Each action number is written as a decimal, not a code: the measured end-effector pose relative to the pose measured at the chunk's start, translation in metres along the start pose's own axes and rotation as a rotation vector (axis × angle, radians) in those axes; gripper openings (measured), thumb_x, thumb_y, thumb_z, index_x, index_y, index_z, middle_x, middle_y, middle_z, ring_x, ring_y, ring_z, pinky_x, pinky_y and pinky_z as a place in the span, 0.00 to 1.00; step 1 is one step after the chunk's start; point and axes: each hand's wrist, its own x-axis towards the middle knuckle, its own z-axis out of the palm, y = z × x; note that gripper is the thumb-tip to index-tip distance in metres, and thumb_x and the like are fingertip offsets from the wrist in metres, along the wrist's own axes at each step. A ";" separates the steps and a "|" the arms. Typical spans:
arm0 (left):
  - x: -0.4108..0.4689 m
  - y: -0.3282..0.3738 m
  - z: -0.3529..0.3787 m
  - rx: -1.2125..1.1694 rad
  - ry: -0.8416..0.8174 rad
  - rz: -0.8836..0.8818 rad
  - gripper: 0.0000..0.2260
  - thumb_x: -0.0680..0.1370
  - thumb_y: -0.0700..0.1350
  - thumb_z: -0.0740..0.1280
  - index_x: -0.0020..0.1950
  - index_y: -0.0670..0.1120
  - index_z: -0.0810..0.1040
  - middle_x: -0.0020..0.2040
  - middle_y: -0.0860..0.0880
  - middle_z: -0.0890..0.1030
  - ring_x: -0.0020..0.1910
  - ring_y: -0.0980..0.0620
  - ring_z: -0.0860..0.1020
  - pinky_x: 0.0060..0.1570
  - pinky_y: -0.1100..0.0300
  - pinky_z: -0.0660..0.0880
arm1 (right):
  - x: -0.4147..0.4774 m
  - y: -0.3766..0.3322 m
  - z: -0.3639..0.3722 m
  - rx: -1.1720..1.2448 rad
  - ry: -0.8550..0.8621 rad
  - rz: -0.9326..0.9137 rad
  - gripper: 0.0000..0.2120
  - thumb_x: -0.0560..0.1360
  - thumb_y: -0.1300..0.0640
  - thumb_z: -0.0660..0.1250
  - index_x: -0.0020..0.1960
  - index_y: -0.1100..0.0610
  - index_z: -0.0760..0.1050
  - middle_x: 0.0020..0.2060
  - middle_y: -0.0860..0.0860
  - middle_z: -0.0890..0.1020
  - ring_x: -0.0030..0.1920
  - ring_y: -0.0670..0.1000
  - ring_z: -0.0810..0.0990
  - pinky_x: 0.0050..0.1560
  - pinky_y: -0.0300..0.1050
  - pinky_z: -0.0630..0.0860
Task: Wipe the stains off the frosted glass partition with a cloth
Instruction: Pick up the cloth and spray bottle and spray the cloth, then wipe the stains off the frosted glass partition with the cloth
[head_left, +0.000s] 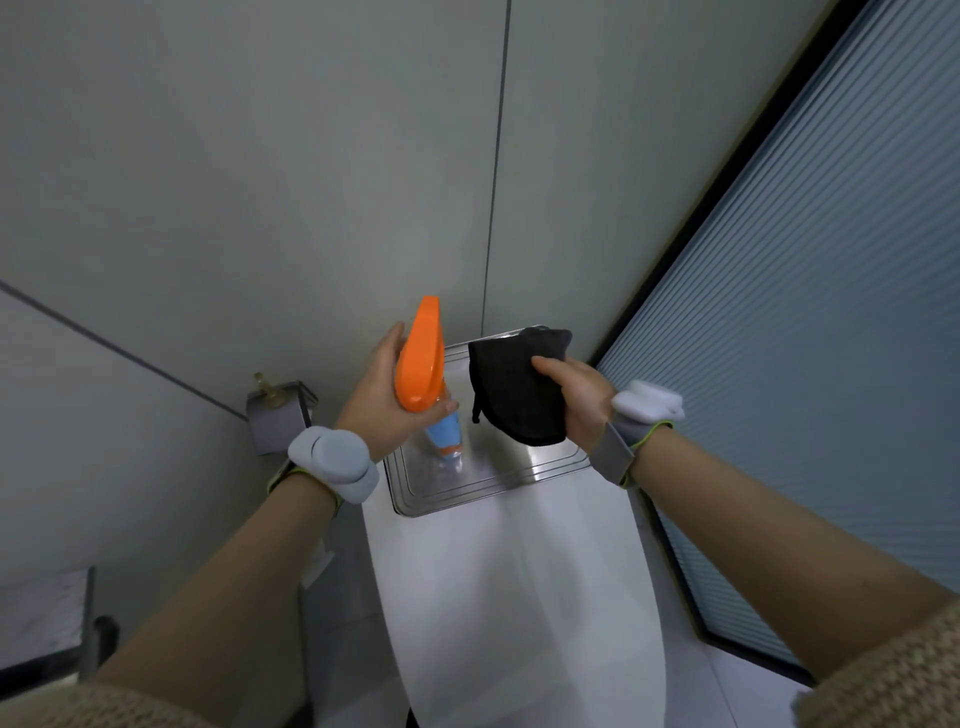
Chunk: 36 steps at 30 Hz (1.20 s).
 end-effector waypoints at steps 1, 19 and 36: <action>-0.003 0.002 -0.002 0.008 -0.012 -0.017 0.44 0.66 0.44 0.76 0.74 0.47 0.51 0.71 0.44 0.63 0.68 0.46 0.66 0.67 0.44 0.67 | -0.001 -0.001 0.001 -0.003 0.004 -0.001 0.16 0.78 0.65 0.57 0.64 0.68 0.67 0.64 0.67 0.72 0.49 0.58 0.78 0.52 0.47 0.71; -0.054 0.180 -0.033 0.396 0.042 0.216 0.23 0.76 0.44 0.66 0.69 0.39 0.65 0.69 0.40 0.67 0.68 0.45 0.66 0.66 0.58 0.61 | -0.140 -0.100 -0.030 -0.009 -0.028 -0.296 0.18 0.79 0.61 0.56 0.67 0.64 0.65 0.65 0.63 0.72 0.65 0.61 0.71 0.58 0.47 0.68; -0.117 0.536 0.052 0.324 -0.167 0.864 0.14 0.79 0.47 0.60 0.61 0.41 0.74 0.59 0.45 0.77 0.54 0.54 0.73 0.50 0.70 0.65 | -0.440 -0.294 -0.213 -0.167 0.691 -1.252 0.20 0.80 0.54 0.53 0.71 0.56 0.61 0.68 0.57 0.71 0.66 0.57 0.70 0.55 0.34 0.67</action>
